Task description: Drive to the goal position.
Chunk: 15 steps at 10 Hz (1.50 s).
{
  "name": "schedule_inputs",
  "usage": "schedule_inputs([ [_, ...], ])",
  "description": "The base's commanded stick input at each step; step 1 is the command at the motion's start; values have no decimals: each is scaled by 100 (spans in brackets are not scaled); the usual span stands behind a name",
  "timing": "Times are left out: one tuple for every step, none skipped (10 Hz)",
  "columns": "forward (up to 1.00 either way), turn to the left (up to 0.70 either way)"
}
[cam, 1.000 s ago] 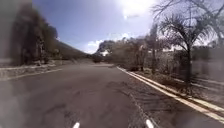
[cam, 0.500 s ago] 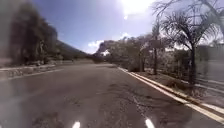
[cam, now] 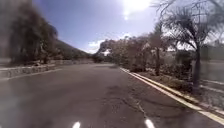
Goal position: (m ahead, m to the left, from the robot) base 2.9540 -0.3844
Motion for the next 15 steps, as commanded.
schedule_inputs([
  [50,0],
  [50,0],
  [50,0],
  [50,0],
  [50,0],
  [50,0],
  [50,0],
  [50,0],
  [50,0],
  [50,0],
  [50,0],
  [50,0],
  [50,0],
  [50,0],
  [50,0],
])
